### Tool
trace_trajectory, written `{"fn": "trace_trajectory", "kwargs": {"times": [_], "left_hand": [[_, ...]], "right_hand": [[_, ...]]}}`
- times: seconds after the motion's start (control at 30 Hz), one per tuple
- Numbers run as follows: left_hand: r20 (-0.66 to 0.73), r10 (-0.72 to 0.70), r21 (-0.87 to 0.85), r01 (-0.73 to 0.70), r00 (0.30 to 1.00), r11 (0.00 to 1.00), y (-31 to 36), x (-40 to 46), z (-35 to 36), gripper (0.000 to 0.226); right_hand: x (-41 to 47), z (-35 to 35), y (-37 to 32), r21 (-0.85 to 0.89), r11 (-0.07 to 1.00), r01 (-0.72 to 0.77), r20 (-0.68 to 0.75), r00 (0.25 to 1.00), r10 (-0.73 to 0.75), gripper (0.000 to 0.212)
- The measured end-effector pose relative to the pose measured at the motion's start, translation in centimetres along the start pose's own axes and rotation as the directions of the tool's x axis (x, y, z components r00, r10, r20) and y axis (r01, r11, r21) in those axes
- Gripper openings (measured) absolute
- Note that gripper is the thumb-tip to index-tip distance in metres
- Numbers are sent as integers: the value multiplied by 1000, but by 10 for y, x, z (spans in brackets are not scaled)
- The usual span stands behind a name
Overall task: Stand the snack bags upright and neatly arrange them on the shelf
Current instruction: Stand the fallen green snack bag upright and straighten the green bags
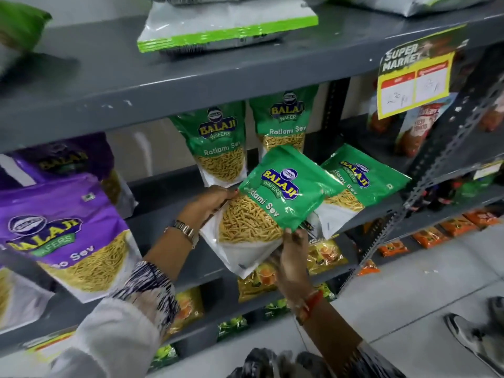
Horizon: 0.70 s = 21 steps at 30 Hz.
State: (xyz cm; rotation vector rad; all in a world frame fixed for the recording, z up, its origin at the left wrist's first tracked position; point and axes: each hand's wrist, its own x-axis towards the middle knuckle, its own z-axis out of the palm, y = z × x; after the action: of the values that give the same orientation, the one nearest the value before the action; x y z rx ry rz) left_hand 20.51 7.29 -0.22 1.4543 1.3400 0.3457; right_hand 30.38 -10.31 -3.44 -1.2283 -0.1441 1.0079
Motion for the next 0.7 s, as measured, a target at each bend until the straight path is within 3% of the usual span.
{"fn": "trace_trajectory", "kwargs": {"times": [0.13,0.27,0.43,0.7], "left_hand": [[-242,64,-227,-121,968,966,-14,-40,1,3],[-390,69,-359,-220,918,907,-23,-87,2,15],[-527,142,-384,-384,838,840,-42,-126,-4,32],[-619,237,-326,-519,749,790,-52,-115,-7,26]], "right_hand": [[9,-5,-23,-177,981,78,16,997,-76,13],[8,-4,-53,-287,927,242,152,967,-205,21],[-11,-3,-68,-245,910,334,376,898,-229,14],[12,24,-59,-222,860,460,469,823,-319,8]]}}
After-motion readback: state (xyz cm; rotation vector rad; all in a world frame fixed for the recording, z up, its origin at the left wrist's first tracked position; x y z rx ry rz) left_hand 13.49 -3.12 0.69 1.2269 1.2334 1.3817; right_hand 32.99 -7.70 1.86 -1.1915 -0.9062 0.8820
